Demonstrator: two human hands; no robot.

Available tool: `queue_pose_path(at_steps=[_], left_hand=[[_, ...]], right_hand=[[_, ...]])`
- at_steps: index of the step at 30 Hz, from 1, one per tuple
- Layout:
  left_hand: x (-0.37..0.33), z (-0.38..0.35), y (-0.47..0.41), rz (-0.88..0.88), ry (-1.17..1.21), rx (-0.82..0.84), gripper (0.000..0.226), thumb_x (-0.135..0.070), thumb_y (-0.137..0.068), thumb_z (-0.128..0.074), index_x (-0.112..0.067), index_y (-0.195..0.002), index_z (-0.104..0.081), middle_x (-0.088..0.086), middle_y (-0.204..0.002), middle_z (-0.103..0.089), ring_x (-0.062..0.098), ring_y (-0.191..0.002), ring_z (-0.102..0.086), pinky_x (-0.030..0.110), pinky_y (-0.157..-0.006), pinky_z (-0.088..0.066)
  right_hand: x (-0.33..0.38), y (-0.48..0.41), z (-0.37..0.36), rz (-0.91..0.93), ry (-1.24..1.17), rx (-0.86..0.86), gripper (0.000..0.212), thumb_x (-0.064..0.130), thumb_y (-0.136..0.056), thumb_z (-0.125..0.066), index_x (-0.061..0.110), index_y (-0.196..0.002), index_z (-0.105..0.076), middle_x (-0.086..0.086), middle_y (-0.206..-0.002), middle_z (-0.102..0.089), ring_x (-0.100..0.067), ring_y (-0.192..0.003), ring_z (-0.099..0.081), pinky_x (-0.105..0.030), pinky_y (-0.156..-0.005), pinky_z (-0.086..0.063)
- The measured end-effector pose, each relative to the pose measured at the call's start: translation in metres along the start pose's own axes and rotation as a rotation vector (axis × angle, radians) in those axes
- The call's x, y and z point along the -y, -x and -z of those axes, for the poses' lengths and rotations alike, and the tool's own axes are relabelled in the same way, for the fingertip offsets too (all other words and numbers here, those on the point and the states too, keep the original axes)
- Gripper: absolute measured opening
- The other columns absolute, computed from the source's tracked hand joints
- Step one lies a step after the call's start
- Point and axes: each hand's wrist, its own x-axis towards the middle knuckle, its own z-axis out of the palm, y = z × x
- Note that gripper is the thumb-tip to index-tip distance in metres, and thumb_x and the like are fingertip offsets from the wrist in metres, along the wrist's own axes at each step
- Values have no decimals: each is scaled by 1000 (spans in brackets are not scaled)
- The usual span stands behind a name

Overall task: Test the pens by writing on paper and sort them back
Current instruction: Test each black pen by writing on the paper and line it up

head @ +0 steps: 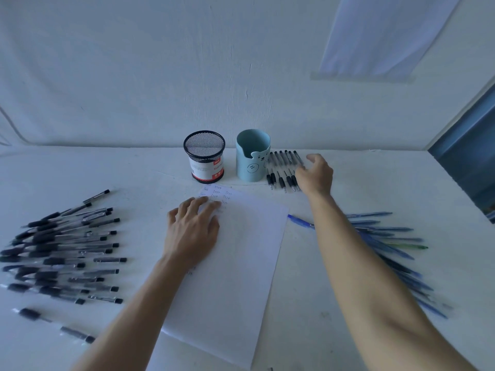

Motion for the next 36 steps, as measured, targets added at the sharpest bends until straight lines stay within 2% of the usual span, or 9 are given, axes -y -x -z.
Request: queue_pose_path(at_steps=[6,9,11,14,17,19,22,30,36], left_hand=[[-3,7,2,21,49,33,54,-46,-88,-31,-34,-132,-60,-5,-143,-53,22,-137,-39,43,-109,-27],[-2,13,0,84,178,60,52,-46,-83,-44,-31,-129,-64,-7,-143,-55,20,-139,-39,37,-112,-23],[-2,23,-1,121,288,64,49,-44,-81,-53,-27,-124,-68,-6,-136,-61,20,-135,-47,29,-106,-27],[1,39,-2,235,431,91,36,-23,-87,-67,-28,-123,-68,-4,-128,-66,21,-122,-56,23,-91,-36],[13,53,-1,240,485,127,39,-14,-88,-65,-31,-123,-68,-9,-125,-68,16,-115,-60,24,-92,-42],[25,60,4,210,455,116,37,-11,-89,-62,-29,-121,-69,-10,-119,-67,16,-108,-62,26,-91,-43],[46,65,17,147,259,-17,33,-5,-88,-61,-22,-114,-72,-2,-117,-68,24,-114,-58,38,-98,-41],[84,80,36,562,-131,-147,42,-19,-91,-53,-13,-131,-62,13,-137,-53,34,-127,-38,50,-104,-28],[93,80,34,552,-149,-108,31,-5,-91,-57,-8,-119,-71,20,-127,-59,41,-119,-47,52,-103,-34]], right_hand=[[11,64,-7,213,-38,-153,31,9,-83,-58,14,-112,-68,-4,-114,-69,-28,-106,-59,-39,-93,-47],[11,110,-15,404,22,76,30,20,-79,-54,16,-104,-71,-1,-106,-71,-24,-97,-63,-43,-88,-50],[6,138,-21,503,179,276,37,29,-78,-50,19,-107,-73,-1,-113,-71,-26,-105,-63,-40,-93,-48],[-4,172,-34,632,362,294,46,44,-80,-44,22,-110,-72,-4,-124,-67,-28,-118,-59,-47,-99,-45],[-11,188,-37,601,507,441,74,60,-83,-16,27,-141,-49,-3,-157,-37,-27,-147,-28,-53,-118,-18],[-14,192,-34,586,561,494,84,61,-80,-1,30,-153,-30,2,-165,-17,-23,-153,-8,-48,-121,-2],[-15,193,-33,588,587,494,86,60,-79,4,30,-156,-20,4,-167,-7,-20,-154,-1,-44,-121,5],[-13,196,-36,596,599,443,83,58,-81,-1,28,-153,-28,2,-166,-15,-22,-153,-9,-47,-121,-1],[-13,197,-35,589,599,429,81,59,-81,-2,29,-152,-29,2,-165,-16,-21,-153,-9,-47,-121,-2]])
